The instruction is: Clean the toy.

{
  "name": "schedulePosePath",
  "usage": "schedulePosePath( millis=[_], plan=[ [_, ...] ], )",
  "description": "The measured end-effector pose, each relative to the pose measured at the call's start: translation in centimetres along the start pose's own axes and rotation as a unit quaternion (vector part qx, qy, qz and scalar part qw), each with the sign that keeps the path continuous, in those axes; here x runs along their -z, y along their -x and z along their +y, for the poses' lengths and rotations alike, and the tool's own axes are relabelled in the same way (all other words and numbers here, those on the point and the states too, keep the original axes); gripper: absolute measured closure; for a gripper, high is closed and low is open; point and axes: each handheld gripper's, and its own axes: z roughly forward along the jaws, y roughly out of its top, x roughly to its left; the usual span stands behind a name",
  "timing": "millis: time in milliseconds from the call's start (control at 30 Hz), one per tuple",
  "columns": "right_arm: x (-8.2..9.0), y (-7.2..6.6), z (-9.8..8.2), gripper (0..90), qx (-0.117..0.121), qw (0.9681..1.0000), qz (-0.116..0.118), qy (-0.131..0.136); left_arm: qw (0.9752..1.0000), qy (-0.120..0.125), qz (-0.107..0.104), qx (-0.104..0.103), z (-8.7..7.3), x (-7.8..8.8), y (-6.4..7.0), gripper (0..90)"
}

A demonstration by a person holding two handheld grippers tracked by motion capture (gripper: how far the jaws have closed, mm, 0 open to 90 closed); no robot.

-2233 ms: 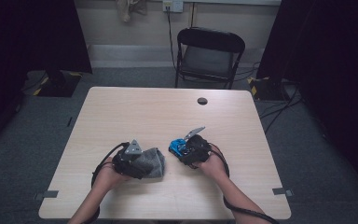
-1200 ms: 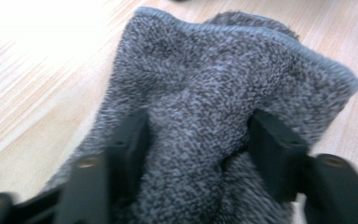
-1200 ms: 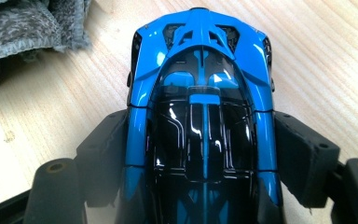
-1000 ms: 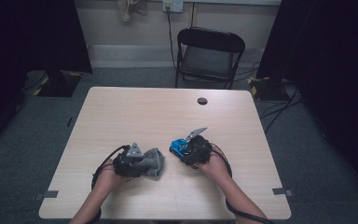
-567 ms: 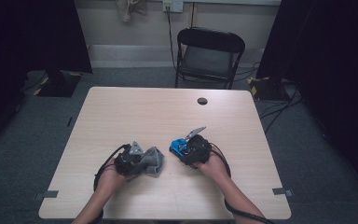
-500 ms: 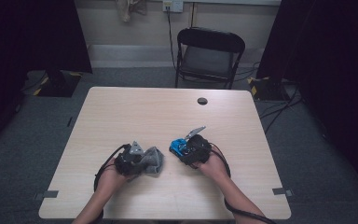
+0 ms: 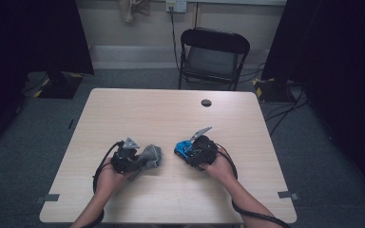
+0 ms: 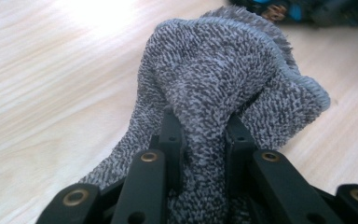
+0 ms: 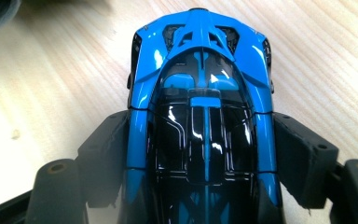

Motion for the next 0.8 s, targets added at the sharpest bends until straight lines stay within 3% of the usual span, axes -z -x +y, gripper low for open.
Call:
schedulePosePath(
  millis=[133, 267, 333, 500, 533, 600, 700, 800],
  plan=[
    [0.8, -0.2, 0.2, 26.4, 0.009, 0.9999, 0.007, 0.007, 0.9996, 0.021, 0.012, 0.015, 0.5, 1.0, -0.5, 74.7],
    [1.5, -0.9, 0.6, 26.4, 0.024, 0.9995, 0.018, 0.01, 0.9976, 0.04, 0.021, 0.053, 1.6, 1.4, -1.2, 74.9],
    [1.8, -1.4, 0.8, 26.4, 0.031, 0.9992, 0.021, 0.014, 0.9963, 0.047, 0.027, 0.067, 2.5, 1.1, -1.5, 74.9],
    [2.6, -3.0, 1.4, 26.3, 0.055, 0.9975, 0.035, 0.024, 0.9953, 0.043, 0.02, 0.085, 4.7, -0.1, -1.9, 74.9],
    [2.7, -3.3, 1.5, 26.3, 0.062, 0.9972, 0.033, 0.026, 0.9938, 0.045, 0.013, 0.1, 5.2, -0.4, -1.9, 74.9],
    [2.8, -3.9, 1.7, 26.3, 0.073, 0.9961, 0.039, 0.031, 0.9943, 0.041, 0.02, 0.097, 6.1, -0.8, -1.7, 74.9],
    [2.9, -4.6, 1.9, 26.3, 0.085, 0.9948, 0.042, 0.037, 0.9948, 0.029, 0.015, 0.096, 7.0, -1.7, -1.1, 74.9],
    [2.8, -4.9, 2.1, 26.3, 0.085, 0.9945, 0.042, 0.044, 0.9952, 0.018, -0.008, 0.096, 7.3, -2.8, -0.5, 74.9]
  ],
)
